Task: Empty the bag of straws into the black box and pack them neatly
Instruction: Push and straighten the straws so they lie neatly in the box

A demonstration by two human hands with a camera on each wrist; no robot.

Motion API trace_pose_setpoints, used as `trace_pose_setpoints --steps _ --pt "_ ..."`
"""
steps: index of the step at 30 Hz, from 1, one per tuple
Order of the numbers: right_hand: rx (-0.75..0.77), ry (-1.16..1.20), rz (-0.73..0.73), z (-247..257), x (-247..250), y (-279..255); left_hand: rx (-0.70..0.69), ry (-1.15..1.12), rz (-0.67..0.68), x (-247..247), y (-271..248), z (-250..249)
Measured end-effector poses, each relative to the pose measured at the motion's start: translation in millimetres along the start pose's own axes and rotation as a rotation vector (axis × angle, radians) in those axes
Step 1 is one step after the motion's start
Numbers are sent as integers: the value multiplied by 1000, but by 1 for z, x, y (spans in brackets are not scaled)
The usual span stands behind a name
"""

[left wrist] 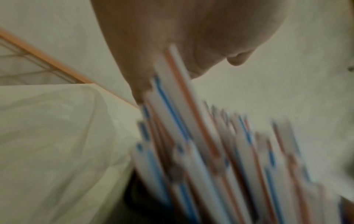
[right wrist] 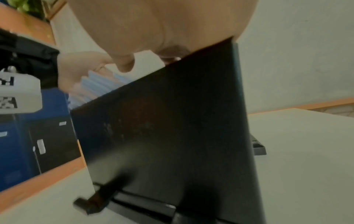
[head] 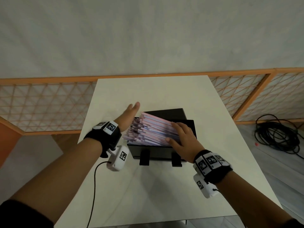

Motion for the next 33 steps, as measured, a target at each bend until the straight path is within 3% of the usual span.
trace_pose_setpoints --steps 2,4,8,11,15,19,22,25,28,33 --pt "-1 109 -30 -3 12 1 -26 97 -100 24 -6 -1" --pt "18 64 22 -2 19 8 -123 457 -157 25 -18 -20" --pt "-32 -121 244 -6 -6 32 -388 1195 -57 -51 -31 -55" --pt "-99 -159 304 -10 -23 42 -391 1466 -7 -91 -17 -54" --pt "-114 -158 235 -10 -18 42 -338 1570 -66 -93 -12 -60" --pt "-34 -132 157 2 -8 41 -327 1596 -79 -83 -19 -71" --pt "14 -115 116 7 5 34 -357 1585 -109 -78 -22 -77" --pt "50 -58 86 13 29 23 -411 1604 -47 -91 -23 -73" --pt "104 -166 220 22 28 8 -390 1674 -18 -106 -19 -62" --pt "5 -227 411 11 -12 -3 -415 1634 -78 -108 -12 -59"
Point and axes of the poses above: each hand's wrist, its own y-axis towards the middle knuckle, its own x-axis out of the back of the hand, z = x × y, the point moved 9 cm from there along y, towards the middle knuckle, and after that the axes turned 5 degrees about x, right-handed, at the moved point
